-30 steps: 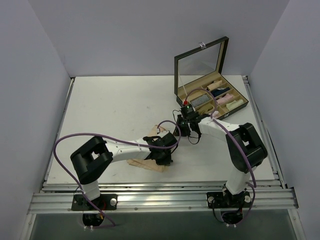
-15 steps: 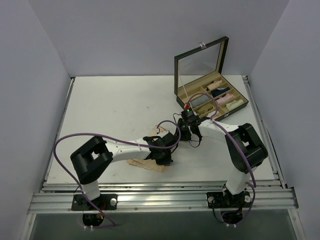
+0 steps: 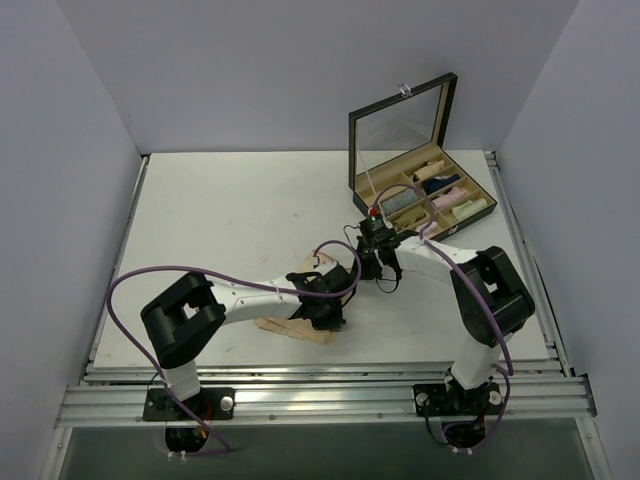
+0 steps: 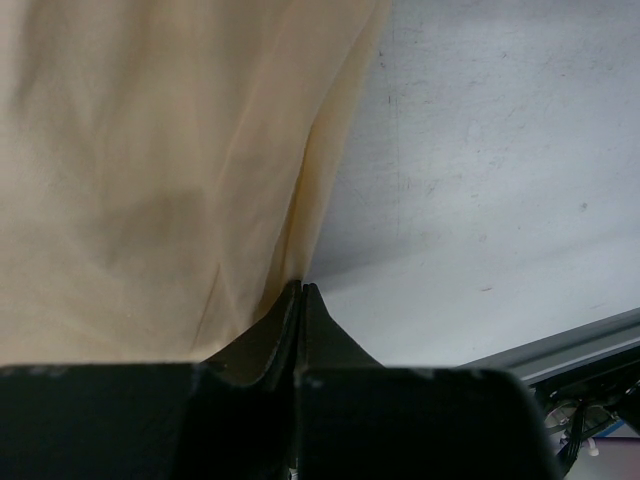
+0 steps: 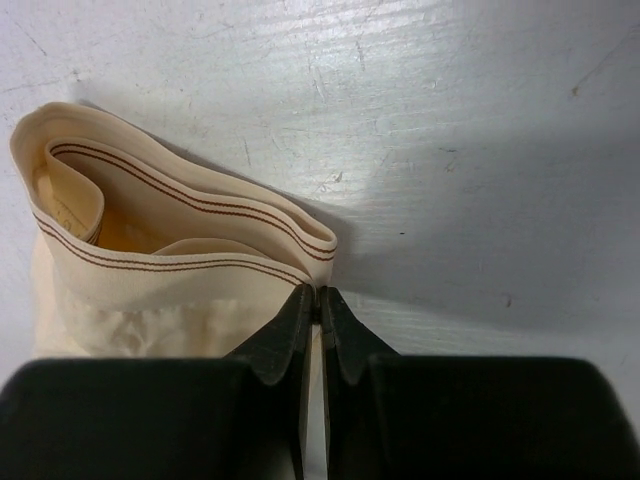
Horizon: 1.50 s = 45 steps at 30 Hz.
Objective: Roll the underwear
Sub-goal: Fold the underwear
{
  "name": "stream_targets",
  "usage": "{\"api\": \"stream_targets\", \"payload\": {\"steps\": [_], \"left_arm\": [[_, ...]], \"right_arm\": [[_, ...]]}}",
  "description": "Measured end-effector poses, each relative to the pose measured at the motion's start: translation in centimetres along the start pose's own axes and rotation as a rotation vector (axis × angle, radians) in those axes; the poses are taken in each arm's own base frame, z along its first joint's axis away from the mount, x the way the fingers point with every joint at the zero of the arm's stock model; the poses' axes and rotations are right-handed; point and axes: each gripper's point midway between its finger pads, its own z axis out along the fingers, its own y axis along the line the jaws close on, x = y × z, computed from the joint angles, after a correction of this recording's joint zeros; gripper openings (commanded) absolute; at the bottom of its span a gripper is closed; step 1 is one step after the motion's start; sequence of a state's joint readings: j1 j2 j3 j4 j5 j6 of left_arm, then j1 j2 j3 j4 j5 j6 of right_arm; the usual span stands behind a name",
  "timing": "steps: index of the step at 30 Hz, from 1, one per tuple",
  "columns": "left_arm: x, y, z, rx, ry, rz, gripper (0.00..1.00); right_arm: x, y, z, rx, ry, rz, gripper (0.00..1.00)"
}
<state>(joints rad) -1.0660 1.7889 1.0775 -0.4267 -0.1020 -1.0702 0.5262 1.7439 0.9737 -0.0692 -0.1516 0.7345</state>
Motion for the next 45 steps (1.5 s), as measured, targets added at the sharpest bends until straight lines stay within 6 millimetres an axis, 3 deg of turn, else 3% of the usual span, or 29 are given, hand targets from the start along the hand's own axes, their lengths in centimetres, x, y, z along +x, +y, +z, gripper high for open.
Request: {"api": "stream_targets", "payload": {"steps": [17, 20, 23, 45], "left_arm": [[0.1, 0.3, -0.1, -0.003, -0.002, -0.009, 0.02], [0.1, 0.3, -0.1, -0.004, -0.002, -0.010, 0.02], [0.1, 0.3, -0.1, -0.004, -0.002, -0.010, 0.02], [0.1, 0.3, -0.1, -0.006, -0.004, -0.009, 0.02]], "right_arm": [[-1.8, 0.6, -0.3, 0.023, -0.006, -0.055, 0.00], [-1.9, 0.6, -0.3, 0.024, -0.007, -0.057, 0.07], [-2.0, 0.6, -0.4, 0.025, -0.007, -0.067, 0.00], [-2.2, -0.2, 1.1, 0.057, 0.002, -0.095, 0.00]]}}
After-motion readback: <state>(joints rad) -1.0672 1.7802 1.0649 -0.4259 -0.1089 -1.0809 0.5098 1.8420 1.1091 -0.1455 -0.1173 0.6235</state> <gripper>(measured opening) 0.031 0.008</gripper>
